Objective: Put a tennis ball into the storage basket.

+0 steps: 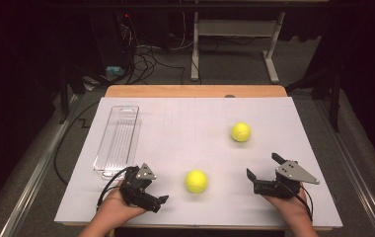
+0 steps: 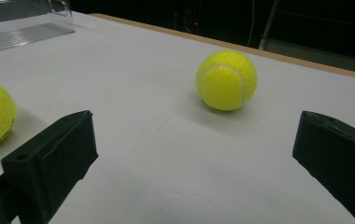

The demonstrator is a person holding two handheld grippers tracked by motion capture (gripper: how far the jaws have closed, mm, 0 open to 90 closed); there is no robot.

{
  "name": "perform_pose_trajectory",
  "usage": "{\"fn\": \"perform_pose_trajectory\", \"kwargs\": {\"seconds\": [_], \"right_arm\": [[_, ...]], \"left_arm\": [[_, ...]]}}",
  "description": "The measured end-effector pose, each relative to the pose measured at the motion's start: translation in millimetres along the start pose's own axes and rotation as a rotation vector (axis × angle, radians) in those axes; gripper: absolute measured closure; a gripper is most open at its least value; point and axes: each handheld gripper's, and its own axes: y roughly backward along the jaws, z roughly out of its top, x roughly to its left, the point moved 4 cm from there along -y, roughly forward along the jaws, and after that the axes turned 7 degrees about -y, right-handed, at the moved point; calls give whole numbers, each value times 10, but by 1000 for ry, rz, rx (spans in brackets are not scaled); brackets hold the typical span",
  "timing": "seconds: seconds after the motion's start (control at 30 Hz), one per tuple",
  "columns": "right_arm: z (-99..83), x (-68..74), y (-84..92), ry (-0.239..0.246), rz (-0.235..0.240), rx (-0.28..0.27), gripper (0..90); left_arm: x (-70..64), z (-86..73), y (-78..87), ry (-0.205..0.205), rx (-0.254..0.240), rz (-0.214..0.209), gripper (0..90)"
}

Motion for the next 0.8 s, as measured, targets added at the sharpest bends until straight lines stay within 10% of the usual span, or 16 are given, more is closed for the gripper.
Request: {"fn": "perform_pose_trajectory", "kwargs": {"seconds": [0.8], "right_arm": [[17, -28, 77, -22, -2, -18, 0]], "left_arm": [[-6, 577, 49, -87, 227, -107, 6]]}}
